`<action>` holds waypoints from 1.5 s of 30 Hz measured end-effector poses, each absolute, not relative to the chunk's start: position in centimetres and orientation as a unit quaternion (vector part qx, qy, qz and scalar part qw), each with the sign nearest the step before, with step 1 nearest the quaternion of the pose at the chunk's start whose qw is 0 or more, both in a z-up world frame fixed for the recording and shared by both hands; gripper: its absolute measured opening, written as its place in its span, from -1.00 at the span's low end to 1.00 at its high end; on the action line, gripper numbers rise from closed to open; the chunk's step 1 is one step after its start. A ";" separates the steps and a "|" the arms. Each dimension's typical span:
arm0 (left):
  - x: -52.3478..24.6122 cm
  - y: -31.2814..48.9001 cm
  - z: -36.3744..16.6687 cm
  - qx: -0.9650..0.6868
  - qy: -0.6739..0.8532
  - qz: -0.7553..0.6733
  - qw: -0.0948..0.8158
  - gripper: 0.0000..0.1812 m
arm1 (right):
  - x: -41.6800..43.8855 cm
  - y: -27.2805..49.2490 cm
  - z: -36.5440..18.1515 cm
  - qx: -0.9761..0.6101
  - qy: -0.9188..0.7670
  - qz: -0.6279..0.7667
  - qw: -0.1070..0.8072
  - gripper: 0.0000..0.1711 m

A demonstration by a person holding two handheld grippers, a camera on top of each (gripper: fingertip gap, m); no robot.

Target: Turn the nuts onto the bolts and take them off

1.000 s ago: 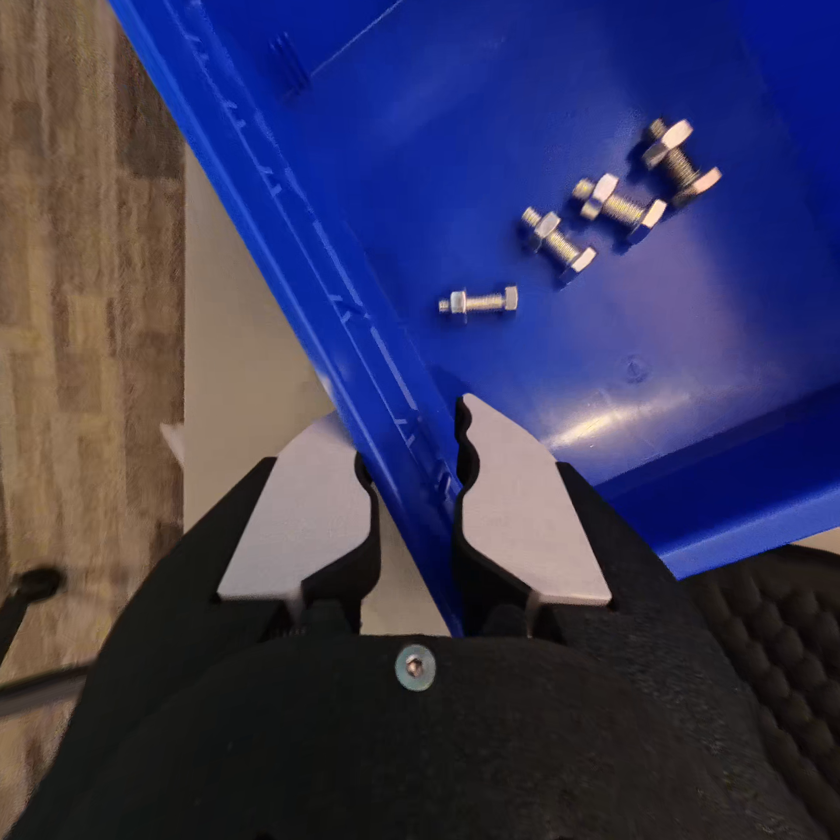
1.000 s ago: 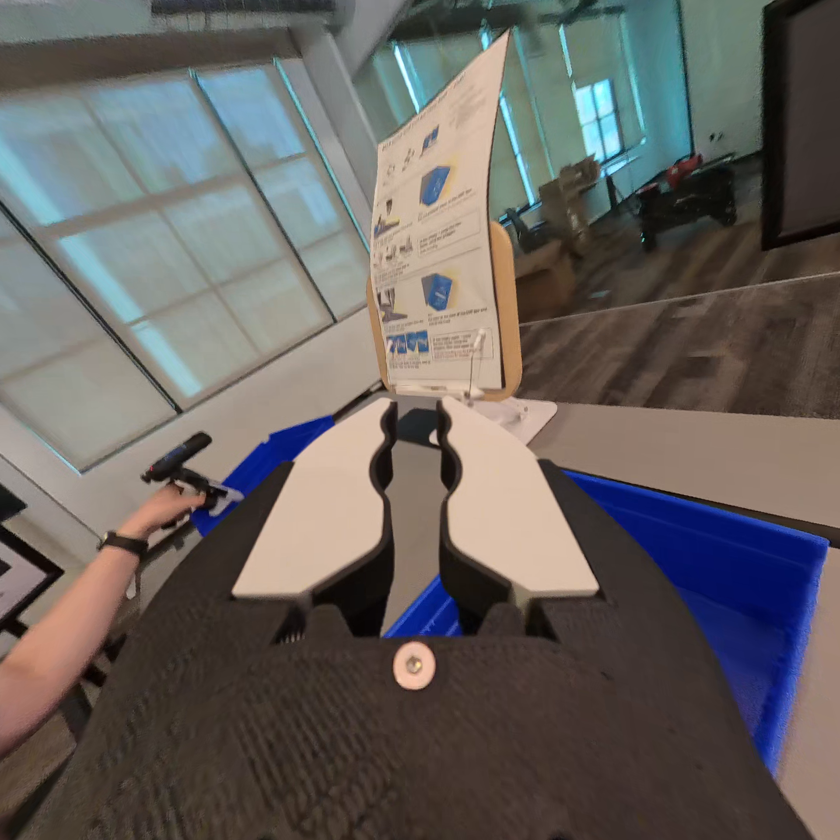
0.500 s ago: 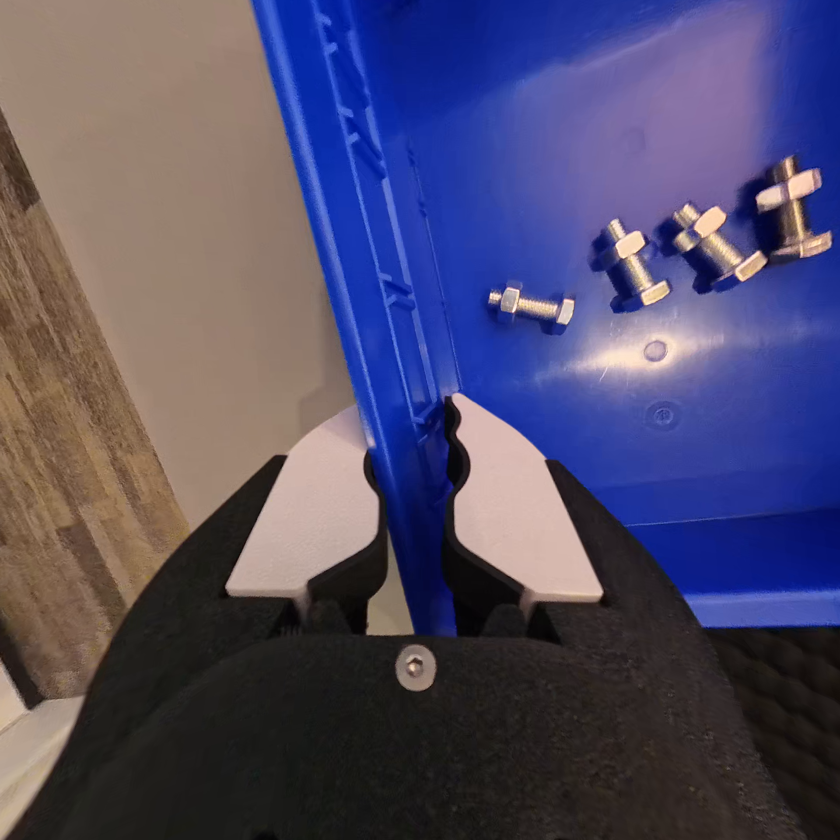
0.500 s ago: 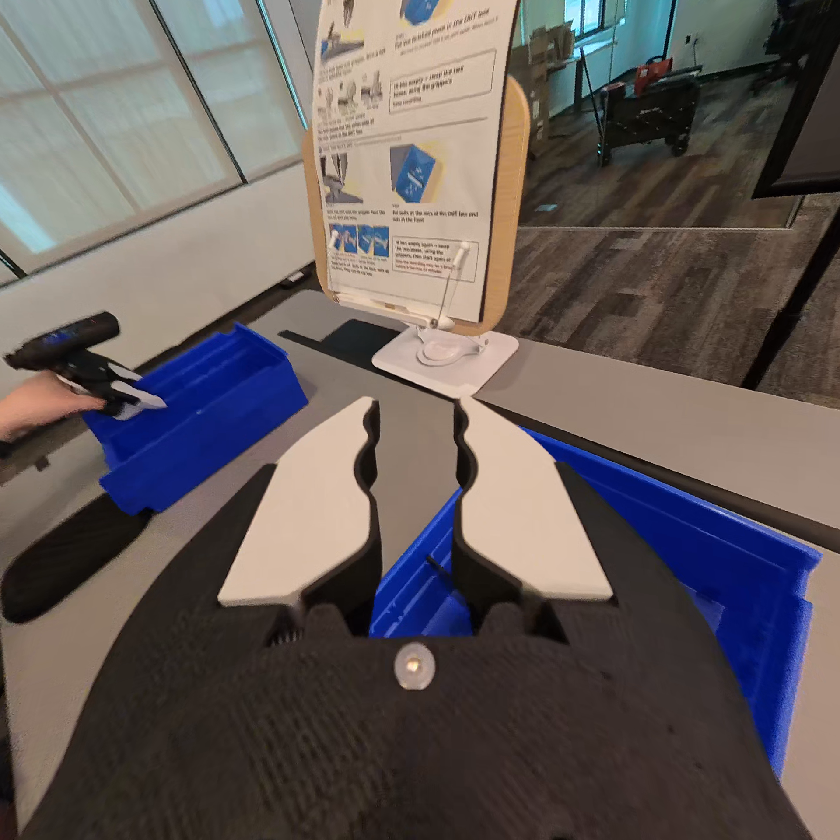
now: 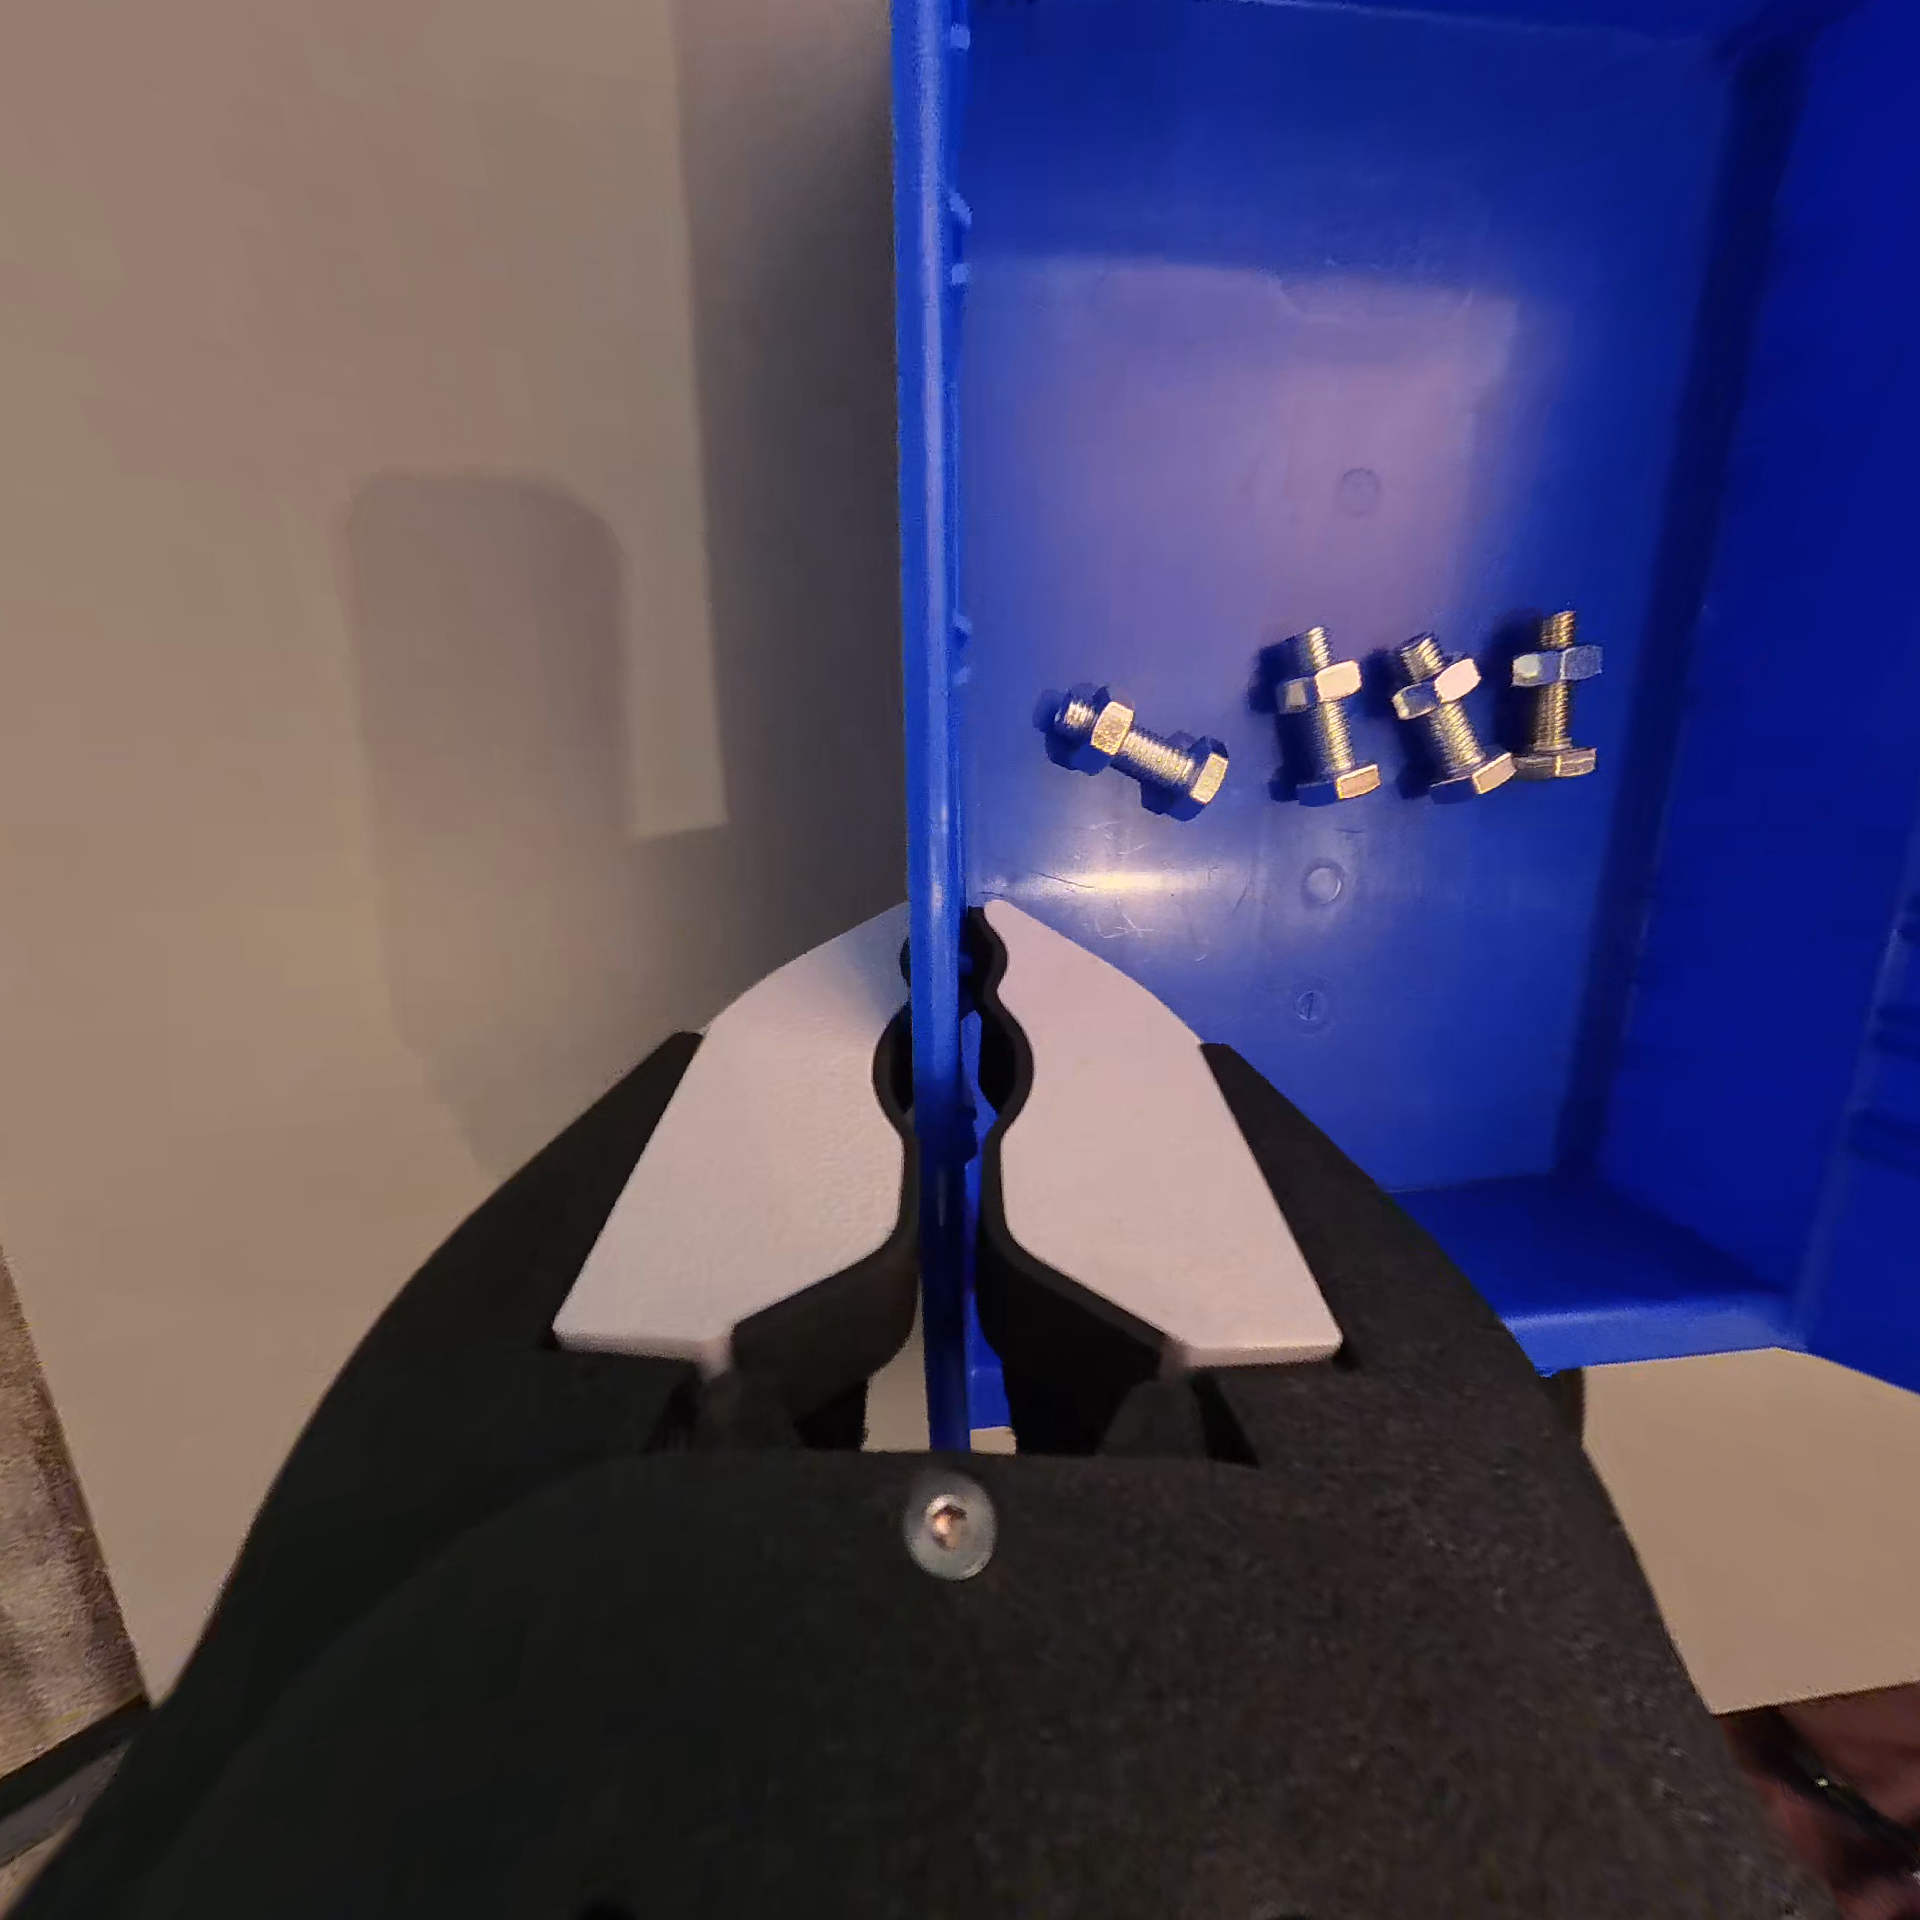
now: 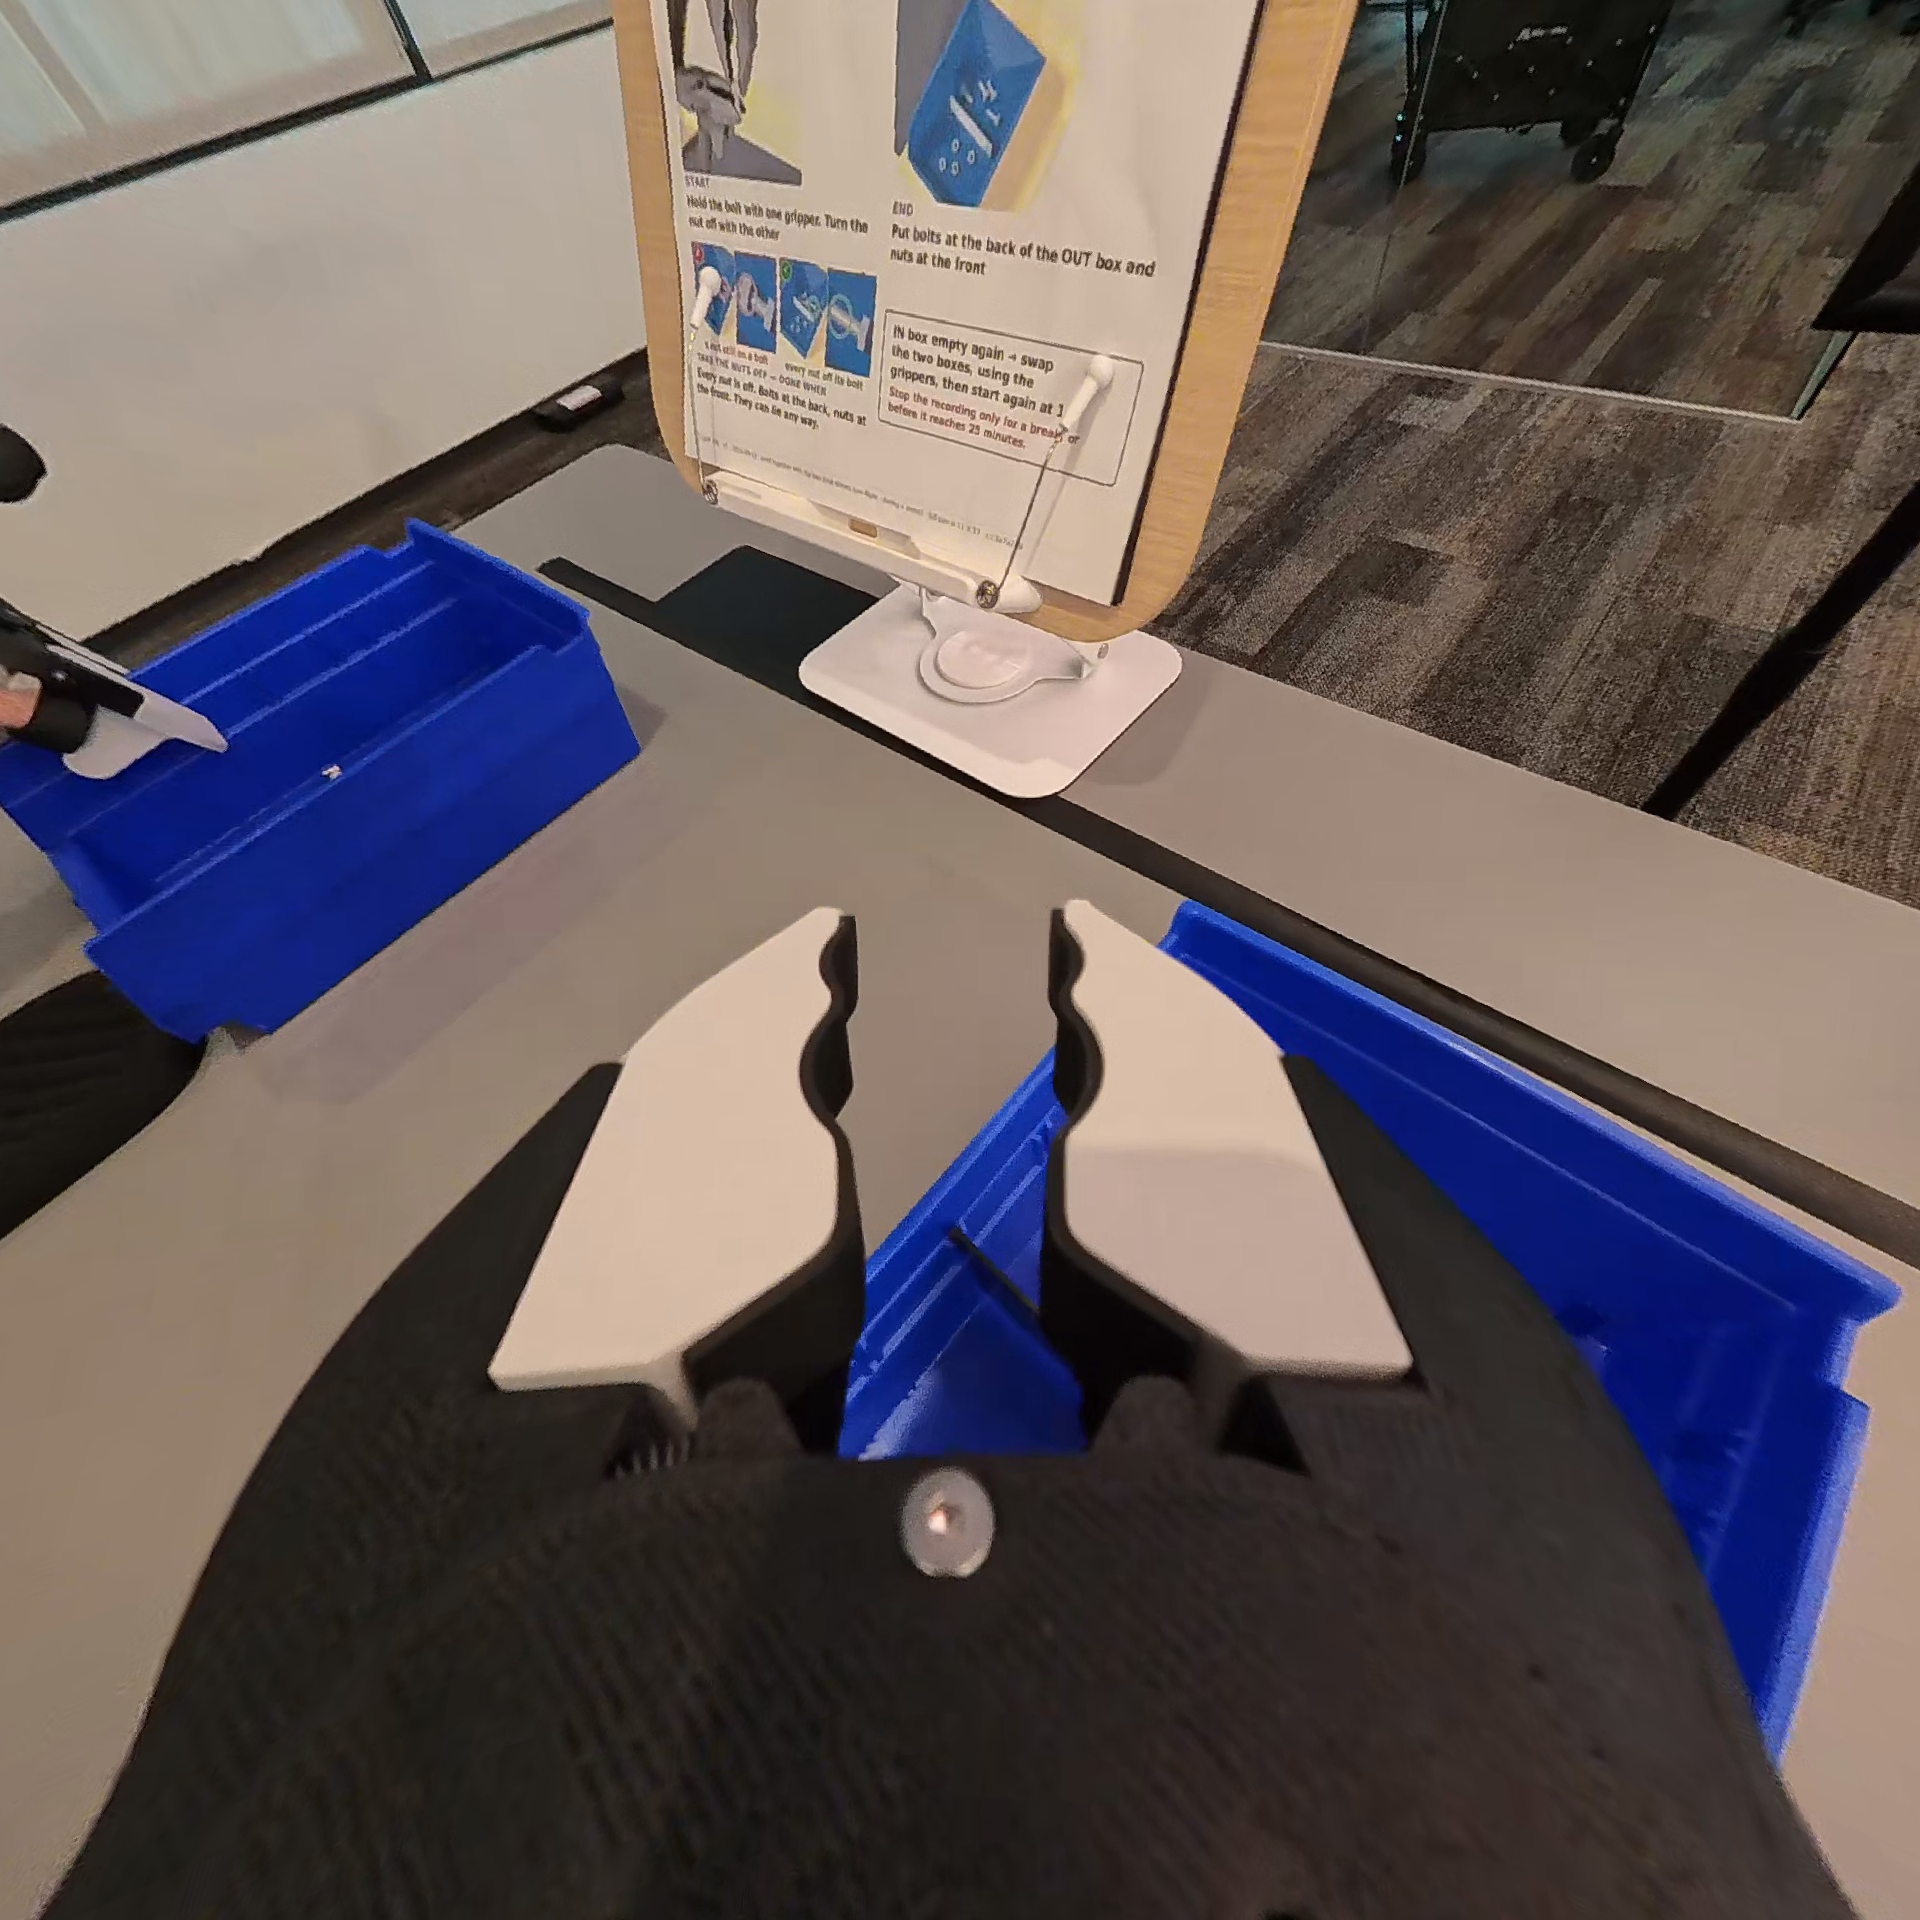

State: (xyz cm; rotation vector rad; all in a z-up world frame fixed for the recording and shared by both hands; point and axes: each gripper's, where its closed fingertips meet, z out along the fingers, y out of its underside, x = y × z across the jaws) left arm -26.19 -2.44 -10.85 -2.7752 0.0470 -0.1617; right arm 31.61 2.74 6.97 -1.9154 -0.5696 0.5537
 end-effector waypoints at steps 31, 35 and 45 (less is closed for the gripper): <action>-16.3 -0.9 3.9 -0.809 0.162 -0.088 0.559 -0.74 | 33.0 4.4 4.9 -0.829 -0.236 0.127 0.491 -0.50; -10.9 -1.2 -2.1 -0.870 0.152 -0.260 0.390 -0.84 | 32.6 4.2 4.7 -0.829 -0.240 0.128 0.488 -0.49; -12.5 2.1 -10.8 -0.942 0.079 -0.180 0.271 -0.85 | 31.2 4.1 3.4 -0.838 -0.270 0.122 0.459 -0.47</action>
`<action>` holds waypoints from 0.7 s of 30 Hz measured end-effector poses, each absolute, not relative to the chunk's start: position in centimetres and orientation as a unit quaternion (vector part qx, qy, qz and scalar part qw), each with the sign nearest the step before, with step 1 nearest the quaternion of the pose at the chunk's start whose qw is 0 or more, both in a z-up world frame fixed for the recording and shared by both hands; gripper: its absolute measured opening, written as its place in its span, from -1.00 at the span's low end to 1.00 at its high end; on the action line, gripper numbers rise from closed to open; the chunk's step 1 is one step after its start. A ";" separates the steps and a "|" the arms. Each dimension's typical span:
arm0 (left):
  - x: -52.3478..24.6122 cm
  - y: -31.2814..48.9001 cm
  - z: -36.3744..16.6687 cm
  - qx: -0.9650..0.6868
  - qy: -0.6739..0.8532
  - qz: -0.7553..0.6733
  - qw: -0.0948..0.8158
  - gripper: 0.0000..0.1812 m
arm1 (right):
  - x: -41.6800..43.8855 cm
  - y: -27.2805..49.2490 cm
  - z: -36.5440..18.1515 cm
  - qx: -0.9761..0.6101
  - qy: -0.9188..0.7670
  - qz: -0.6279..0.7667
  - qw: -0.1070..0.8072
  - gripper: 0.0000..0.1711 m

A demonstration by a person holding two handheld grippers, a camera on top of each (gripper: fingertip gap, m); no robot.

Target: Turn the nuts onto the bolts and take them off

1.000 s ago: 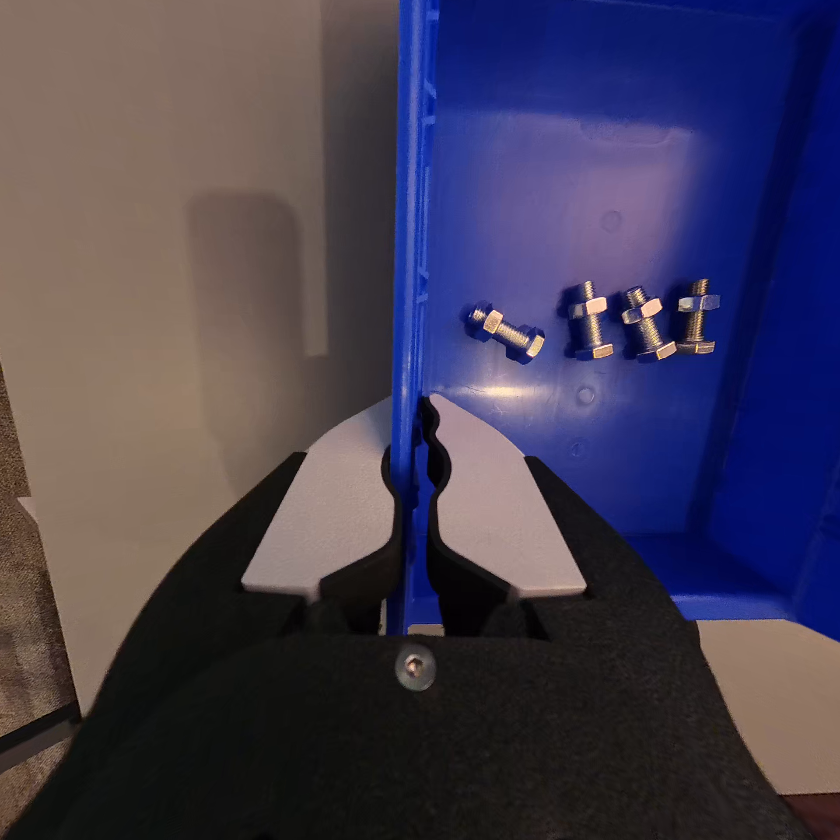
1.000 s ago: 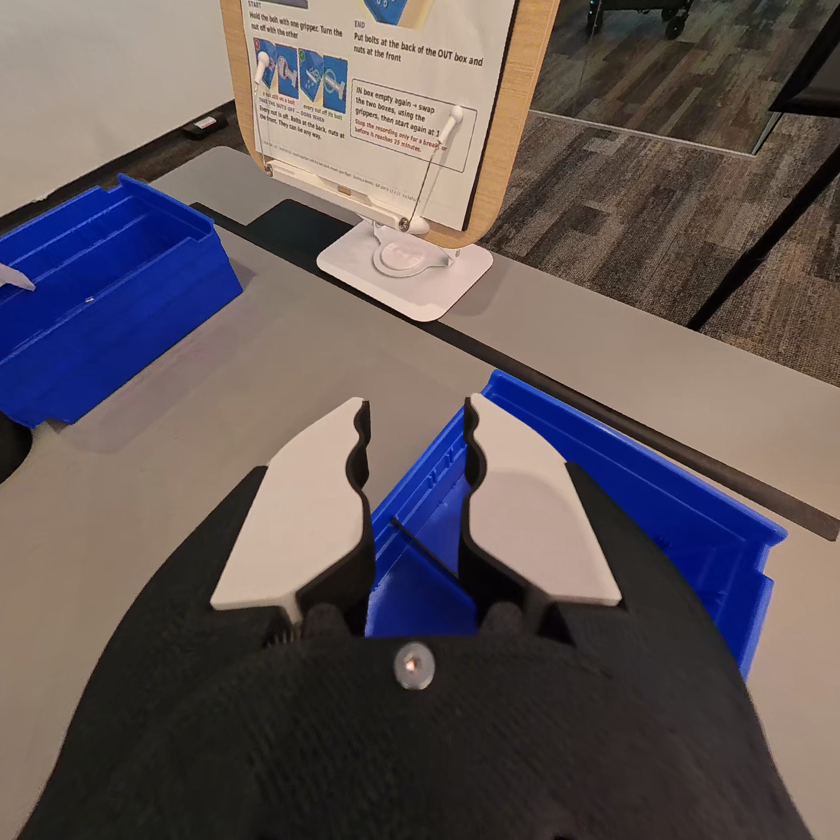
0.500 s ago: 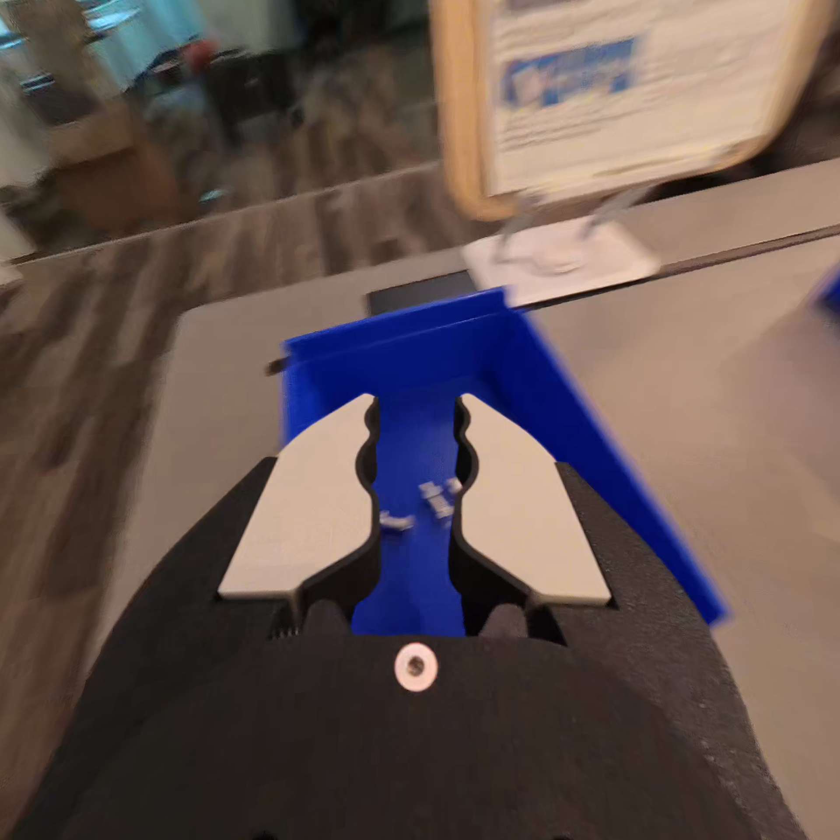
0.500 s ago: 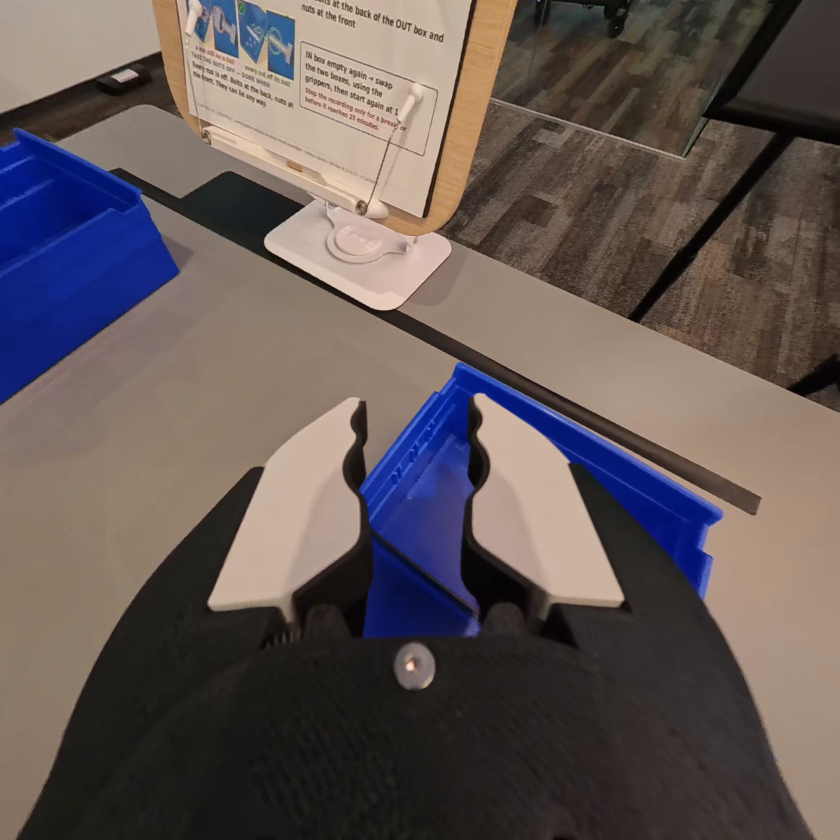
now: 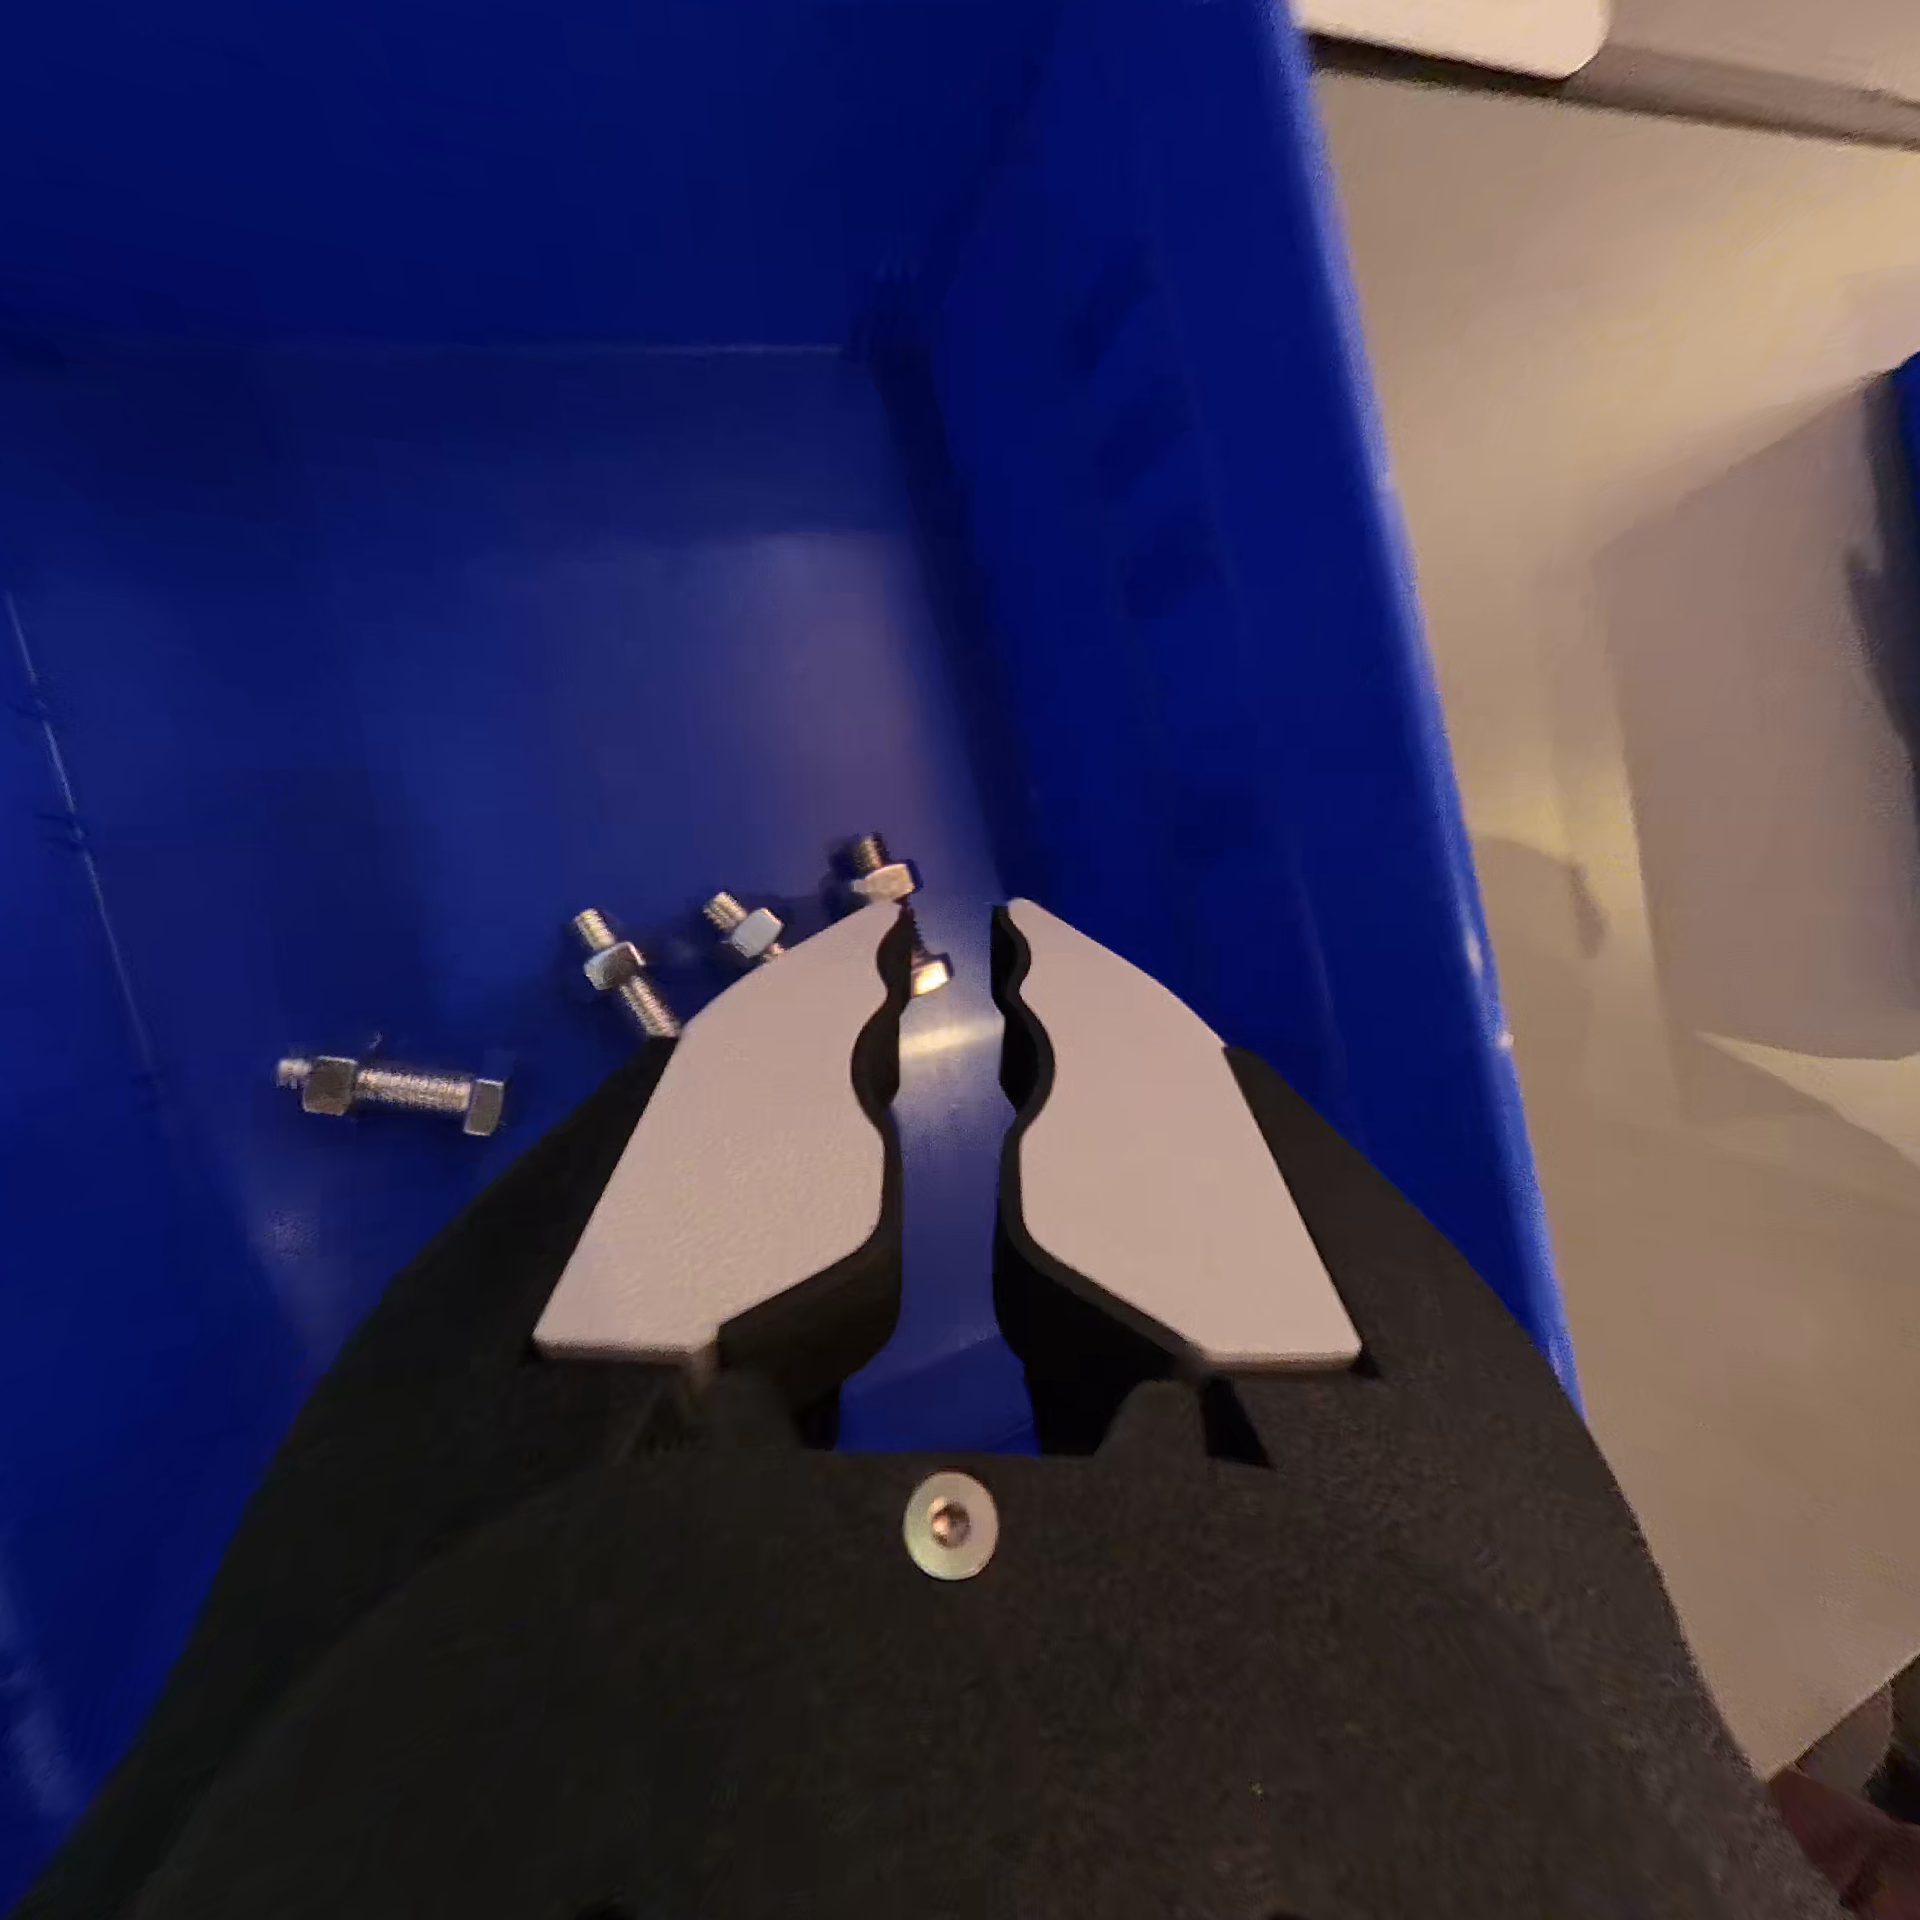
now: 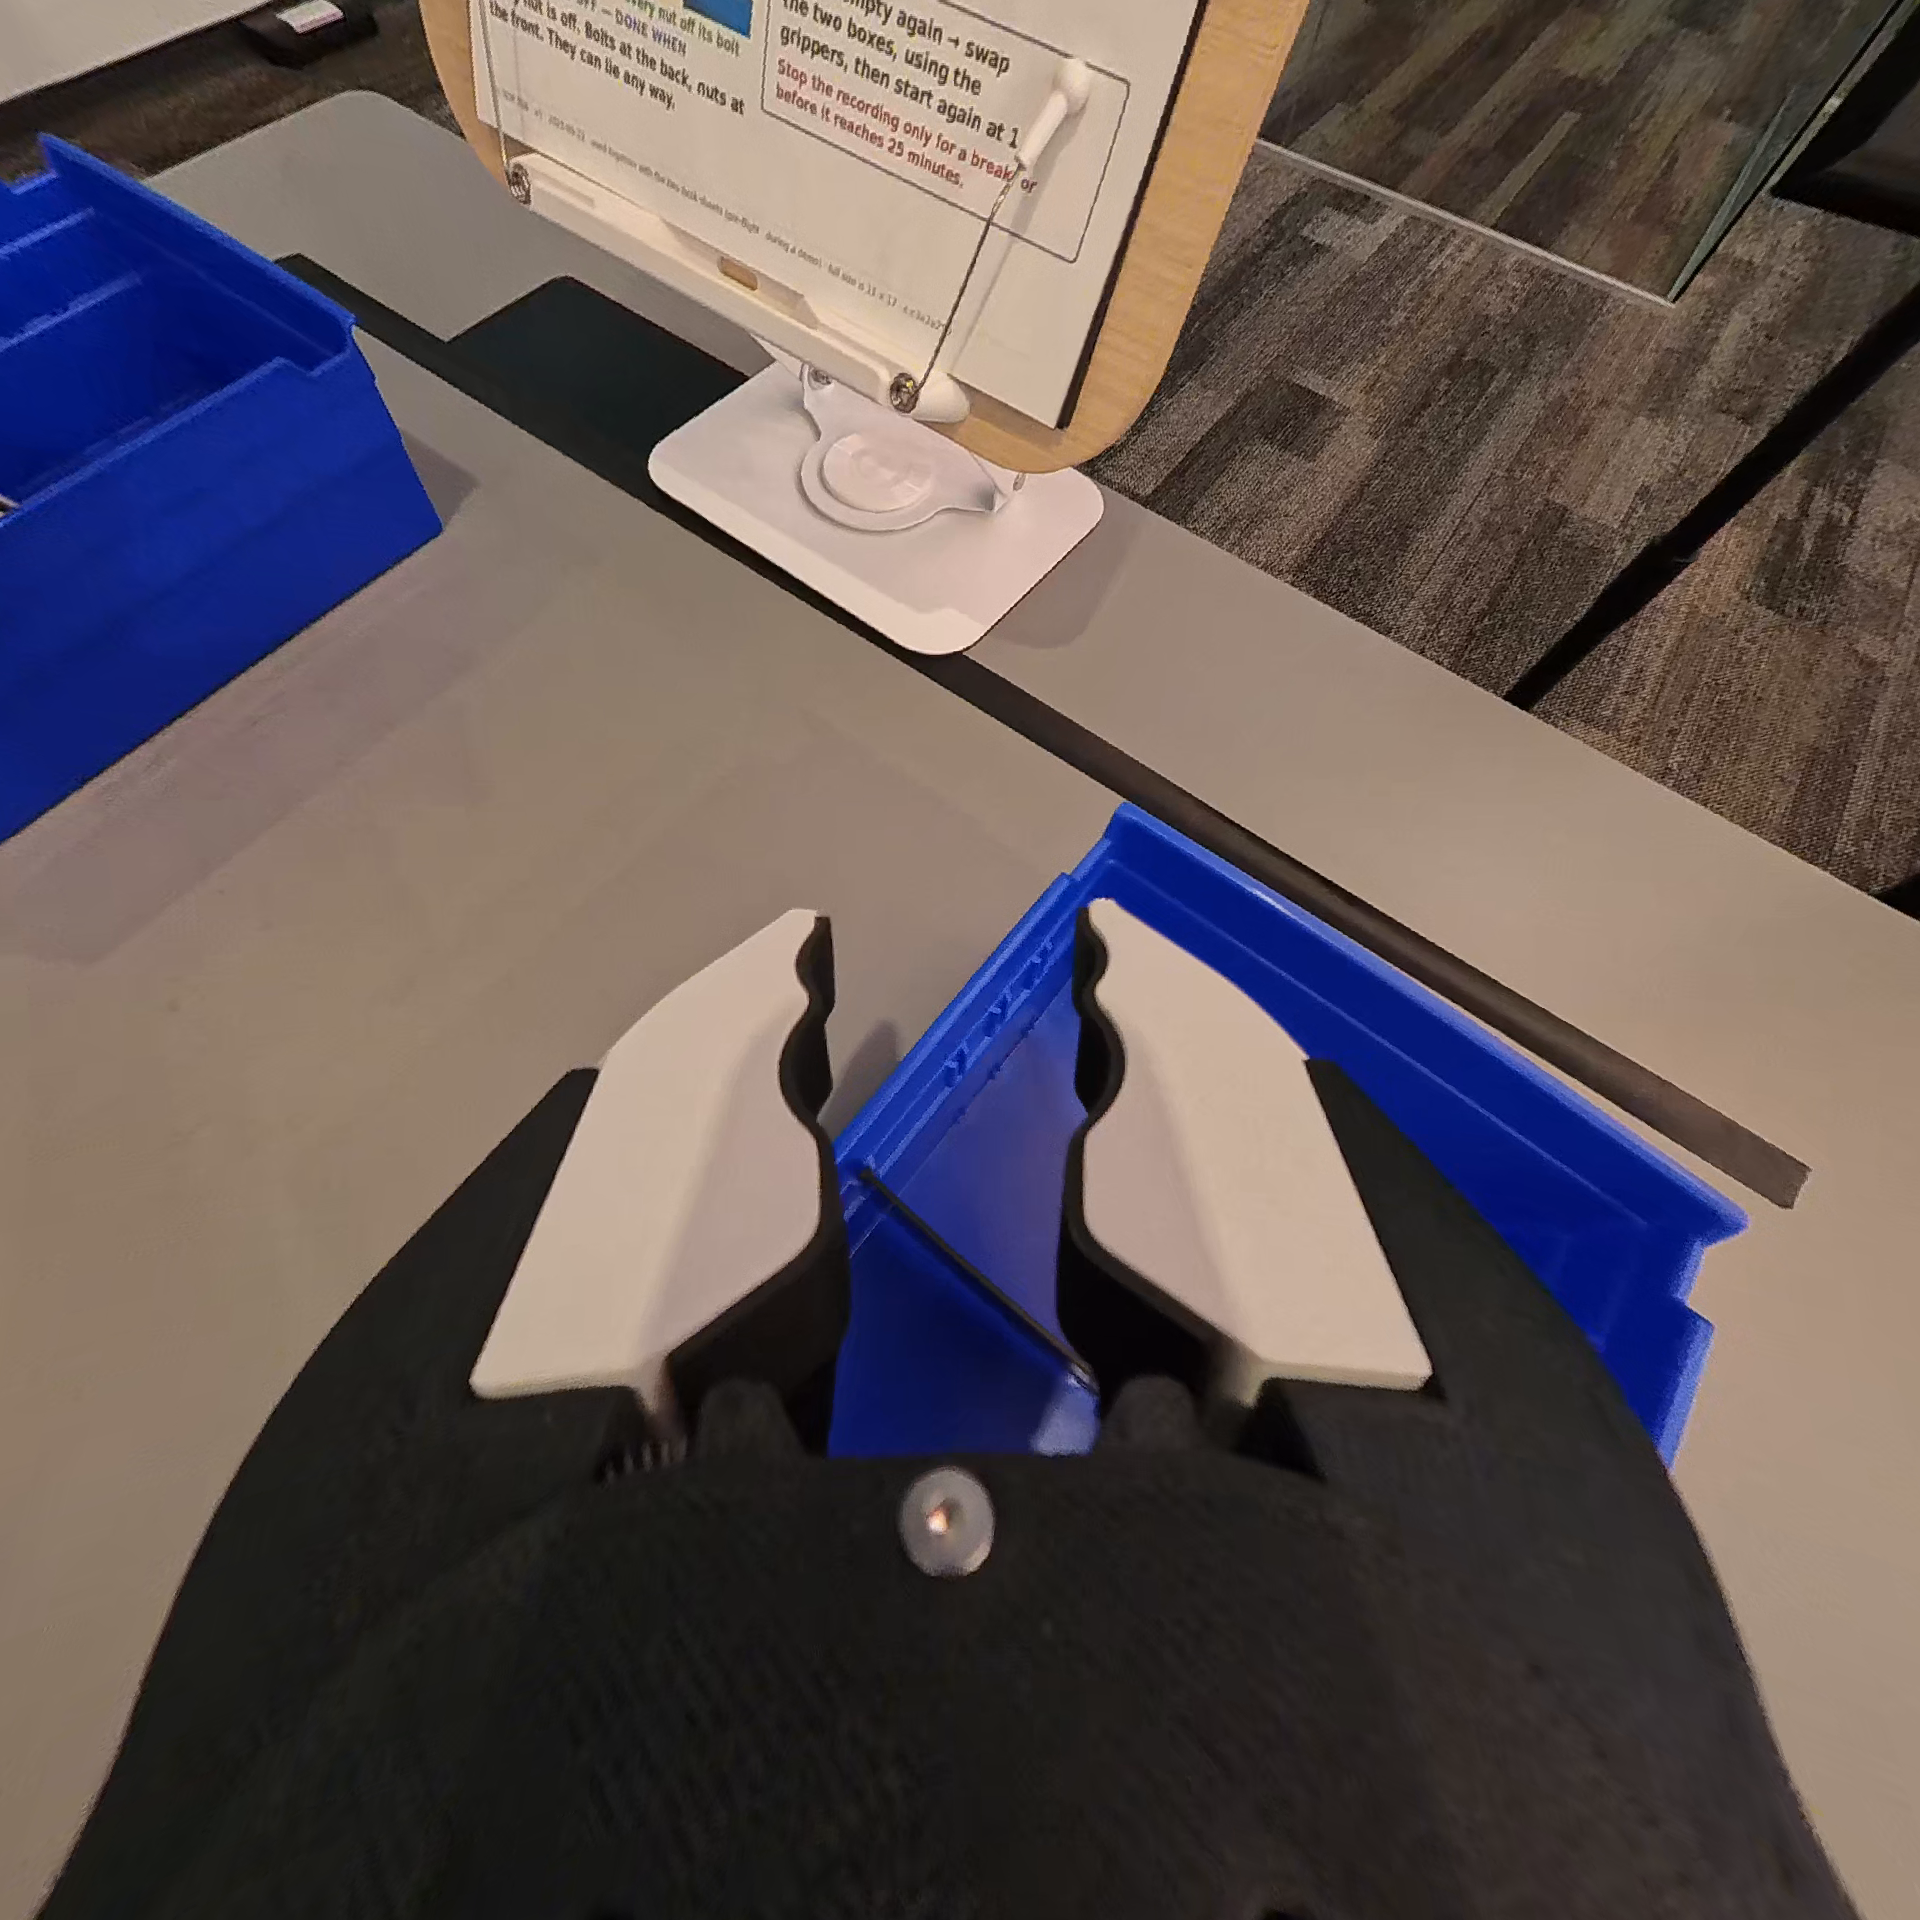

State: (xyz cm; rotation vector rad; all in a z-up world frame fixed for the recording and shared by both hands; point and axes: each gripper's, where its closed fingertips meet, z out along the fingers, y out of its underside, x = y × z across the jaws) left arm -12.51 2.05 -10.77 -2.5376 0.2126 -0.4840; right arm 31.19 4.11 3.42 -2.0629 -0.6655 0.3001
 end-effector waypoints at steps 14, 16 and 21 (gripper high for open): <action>-12.9 2.3 -14.2 -0.980 0.113 -0.044 0.159 -0.75 | 31.7 3.7 3.1 -0.844 -0.270 0.132 0.445 -0.44; -12.9 2.0 -14.9 -0.984 0.112 -0.038 0.133 -0.73 | 31.8 3.7 3.0 -0.845 -0.271 0.133 0.442 -0.43; -13.3 2.1 -15.4 -0.985 0.121 -0.005 0.124 -0.80 | 32.0 3.6 3.0 -0.846 -0.268 0.133 0.441 -0.41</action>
